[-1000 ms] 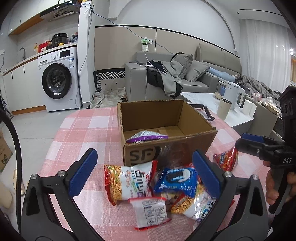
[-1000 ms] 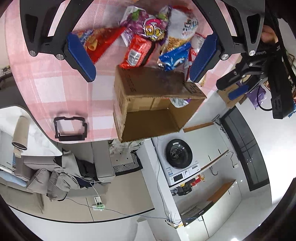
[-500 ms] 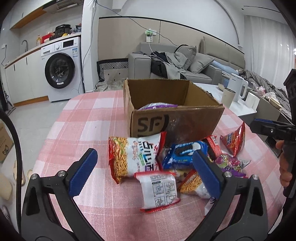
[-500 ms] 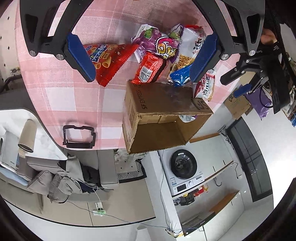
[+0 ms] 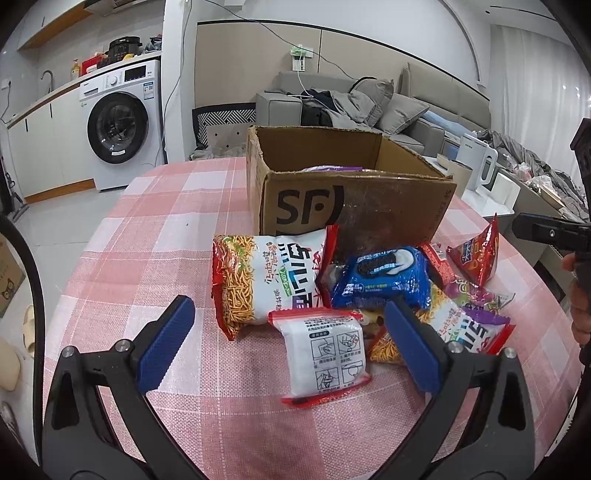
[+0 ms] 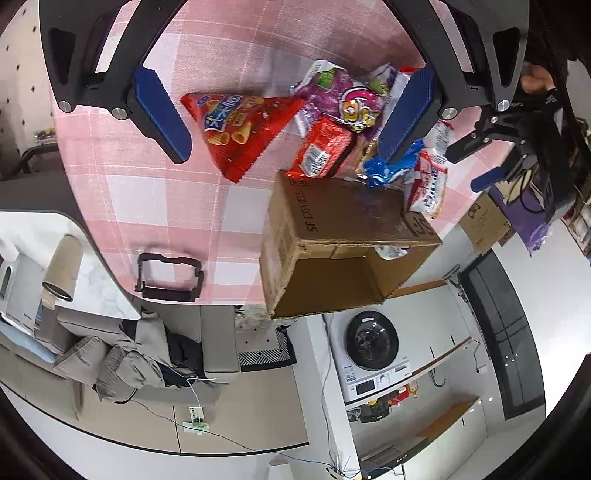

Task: Organize snacks
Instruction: 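Withdraw both tools from the box toward the remaining snacks, then grasp the red triangular chip bag with the right tool while the left tool grasps the white noodle packet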

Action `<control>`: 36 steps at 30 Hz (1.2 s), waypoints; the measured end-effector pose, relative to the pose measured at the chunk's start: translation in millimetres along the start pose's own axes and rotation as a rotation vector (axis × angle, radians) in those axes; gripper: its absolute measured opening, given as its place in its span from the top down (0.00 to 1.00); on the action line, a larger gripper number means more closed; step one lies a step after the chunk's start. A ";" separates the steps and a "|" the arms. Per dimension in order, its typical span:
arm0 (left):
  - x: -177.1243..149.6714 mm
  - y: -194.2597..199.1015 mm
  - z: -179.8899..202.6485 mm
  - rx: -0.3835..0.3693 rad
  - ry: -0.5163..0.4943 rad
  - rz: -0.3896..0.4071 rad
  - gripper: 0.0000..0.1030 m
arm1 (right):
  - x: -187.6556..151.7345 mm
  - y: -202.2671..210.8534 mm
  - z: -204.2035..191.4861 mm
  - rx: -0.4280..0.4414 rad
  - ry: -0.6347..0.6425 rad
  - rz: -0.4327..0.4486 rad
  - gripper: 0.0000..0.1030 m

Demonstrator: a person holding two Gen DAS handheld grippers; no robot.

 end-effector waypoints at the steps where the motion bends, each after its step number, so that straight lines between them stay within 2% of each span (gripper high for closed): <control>1: -1.0 -1.1 0.4 0.004 -0.001 -0.002 0.01 | -0.9 -1.7 2.4 -0.011 -0.003 -0.009 0.00; 11: -2.0 -5.3 -2.3 0.000 0.005 -0.012 0.01 | -11.8 -17.9 24.0 -0.033 -0.077 -0.054 0.00; 15: -4.1 -6.2 1.4 0.011 -0.024 -0.020 0.01 | -16.4 -26.6 29.6 -0.054 -0.097 -0.073 0.00; 22: -7.5 -12.0 2.6 0.000 -0.026 -0.060 0.01 | -28.8 -45.9 43.3 -0.059 -0.164 -0.111 0.00; 32: -16.5 -25.2 0.9 -0.039 -0.021 -0.149 0.25 | -35.5 -61.8 44.9 -0.036 -0.186 -0.140 0.06; 36: -19.7 -28.7 3.4 -0.049 -0.029 -0.169 0.29 | -35.5 -61.8 41.8 -0.024 -0.186 -0.132 0.10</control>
Point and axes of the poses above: each gripper's, at about its wrist camera, not at the fingertips, and y roughly against the way its jaws point, z to its right, x to its top, the point moved 3 cm from there along -y, roughly the way its jaws point, and after that the axes turned 10 degrees about y, right-handed, at the moved point
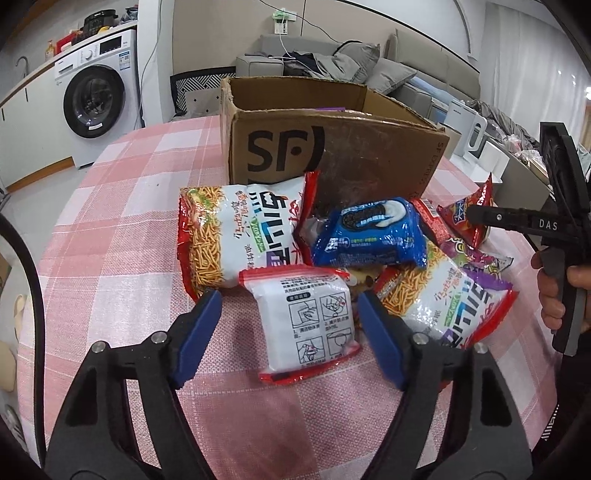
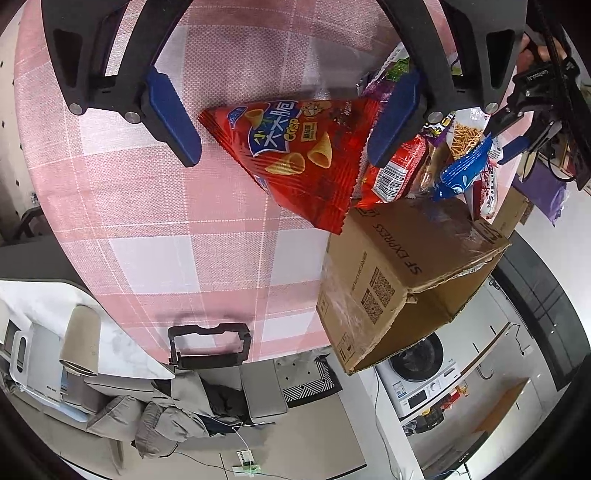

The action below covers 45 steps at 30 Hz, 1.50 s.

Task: Organize snacks
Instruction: 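Grasp the red triangular chip bag with the right tool while the left tool grasps the white noodle packet, then lift and carry the chip bag and noodle packet over the box with both tools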

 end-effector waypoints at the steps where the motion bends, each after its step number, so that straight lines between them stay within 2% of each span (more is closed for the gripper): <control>1: -1.2 -1.1 0.5 -0.002 -0.002 -0.005 0.32 | -0.3 -0.8 -0.7 0.004 -0.001 0.000 0.11; 5: -4.6 -6.1 3.1 -0.019 -0.008 -0.040 0.53 | -1.1 -2.0 -1.5 0.020 -0.012 0.008 0.18; 9: -6.6 -5.8 6.5 -0.036 -0.025 -0.039 0.60 | -1.8 -3.1 -0.6 0.032 -0.023 0.008 0.22; 15: -6.4 -2.7 8.6 -0.055 -0.028 -0.029 0.61 | -3.3 -5.4 1.6 0.034 -0.030 0.003 0.33; 17: -5.5 -1.0 8.6 -0.057 -0.027 -0.023 0.61 | -3.3 -5.5 2.7 0.044 -0.037 0.001 0.42; 19: -4.1 1.5 8.6 -0.060 -0.026 -0.013 0.61 | -2.9 -5.6 3.5 0.047 -0.045 0.001 0.45; 34: 2.2 15.7 5.2 -0.060 -0.010 0.028 0.61 | 3.1 16.3 -8.2 0.097 0.000 0.081 0.72; 40: 1.3 17.6 5.3 -0.057 -0.014 0.027 0.61 | 1.9 16.5 -9.7 0.101 0.013 0.059 0.69; 42: 1.3 17.7 4.2 -0.056 -0.011 0.025 0.61 | 1.1 14.6 -11.0 0.098 0.023 0.036 0.56; 43: 0.7 17.6 4.7 -0.055 -0.009 0.025 0.61 | -0.2 12.7 -10.6 0.081 0.029 0.017 0.46; 45: 1.0 18.8 4.8 -0.055 -0.010 0.028 0.61 | -3.1 9.5 -9.1 0.077 0.030 0.000 0.44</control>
Point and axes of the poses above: each gripper's, at about its wrist camera, not at the fingertips, and y roughly against the way its jaws point, z to its right, x to its top, the point moved 3 cm from there along -y, roughly the way its jaws point, and after that the axes turned 10 degrees about y, right-handed, at the moved point
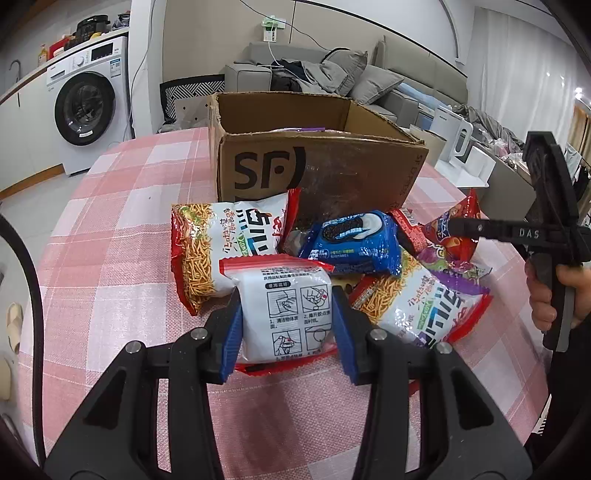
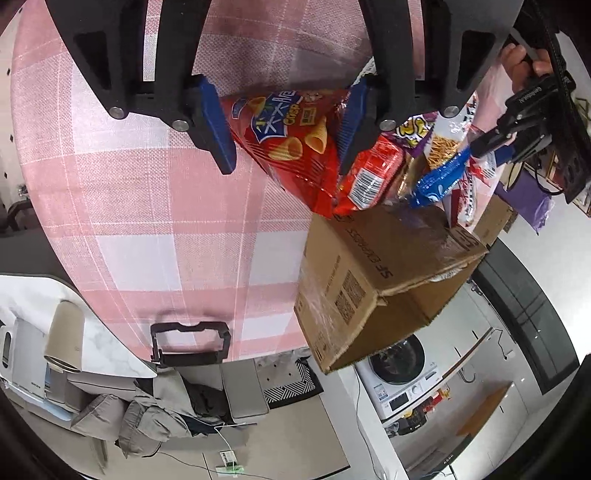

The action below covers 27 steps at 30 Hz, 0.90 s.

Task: Organize snacks
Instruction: 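Lift and carry the chip bag and noodle packet over the box with both tools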

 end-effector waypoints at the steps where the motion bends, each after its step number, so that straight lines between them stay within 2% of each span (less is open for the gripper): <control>1: 0.6 0.2 -0.5 0.001 -0.001 0.002 0.61 | -1.6 -2.9 0.6 0.010 -0.002 -0.017 0.41; 7: 2.4 1.1 -1.7 0.002 0.006 0.003 0.61 | -8.6 -13.8 0.0 0.014 0.019 -0.111 0.23; 8: 2.3 1.0 -1.5 0.002 0.006 0.003 0.61 | -10.0 -15.2 -1.7 0.004 0.038 -0.119 0.23; 10: 1.8 1.5 -1.7 0.001 0.009 0.001 0.61 | -10.5 -16.1 -4.9 -0.020 0.068 -0.123 0.23; 12: 2.0 2.8 -1.5 0.002 0.011 0.003 0.61 | -10.7 -16.1 -6.8 -0.037 0.090 -0.127 0.28; 13: 2.0 3.1 -1.0 0.002 0.011 0.005 0.61 | -11.3 -15.9 -8.8 -0.043 0.117 -0.127 0.35; 17: 2.1 3.7 -0.3 -0.001 0.011 0.009 0.61 | -13.6 -13.3 -10.8 -0.030 0.157 -0.112 0.41; 22: 3.7 7.3 0.3 -0.003 0.012 0.021 0.61 | -11.8 -8.3 -5.7 0.024 0.117 -0.085 0.42; 27: 5.1 11.1 -0.1 -0.003 0.019 0.033 0.61 | -6.4 4.9 -12.8 0.040 0.123 -0.047 0.42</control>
Point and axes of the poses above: each gripper's, at about its wrist camera, not at the fingertips, and y roughly against the way its jaws point, z to its right, x to its top, the point moved 3 cm from there along -y, roughly the way its jaws point, and after that the axes turned 10 degrees about y, right-handed, at the moved point
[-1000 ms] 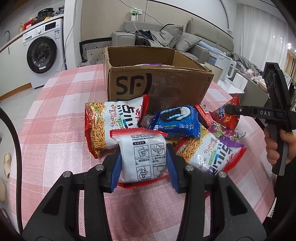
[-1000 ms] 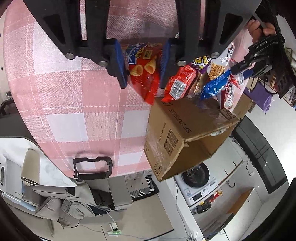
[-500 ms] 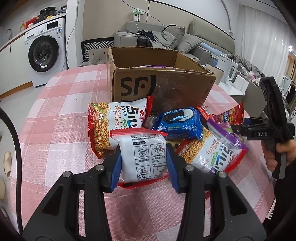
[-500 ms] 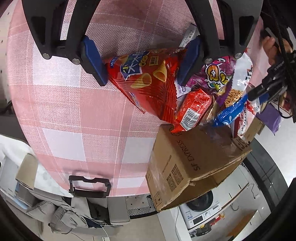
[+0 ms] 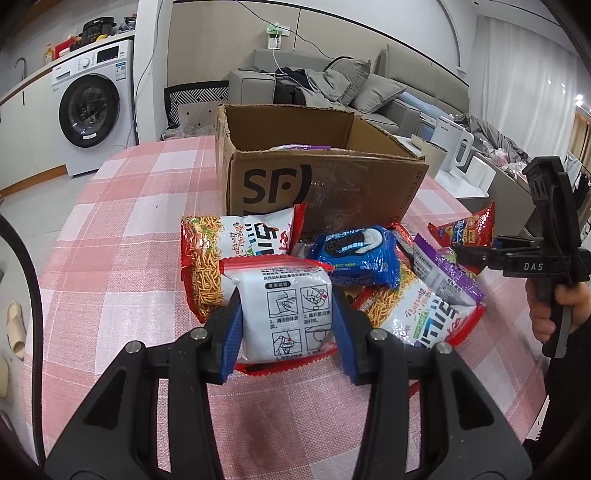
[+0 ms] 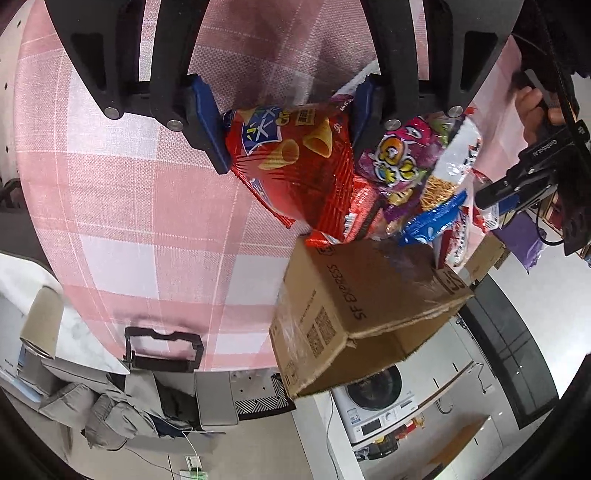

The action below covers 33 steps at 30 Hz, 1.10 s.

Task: Organize snacks
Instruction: 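Lift and carry the chip bag and noodle packet over the box with both tools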

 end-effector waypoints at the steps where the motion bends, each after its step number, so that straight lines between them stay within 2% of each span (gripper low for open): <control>1: 0.4 1.0 0.5 -0.001 0.000 0.002 0.61 | 1.9 3.4 -1.9 0.002 0.002 0.011 0.42; 12: 14.8 14.8 5.7 -0.004 0.007 0.044 0.61 | 23.3 44.5 -19.8 0.027 0.017 0.134 0.42; 19: 33.6 27.9 7.3 0.004 0.000 0.080 0.61 | 35.5 60.8 -22.5 0.030 0.007 0.182 0.42; 33: 79.4 36.2 14.4 0.006 0.004 0.133 0.61 | 72.1 63.8 -38.1 0.063 -0.010 0.259 0.41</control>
Point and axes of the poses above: each gripper's, at about its wrist camera, not at the fingertips, and y roughly against the way its jaws point, z to its right, x to its top, the point moved 3 cm from there along -y, roughly the way its jaws point, and after that the axes turned 10 degrees about y, right-handed, at the moved point
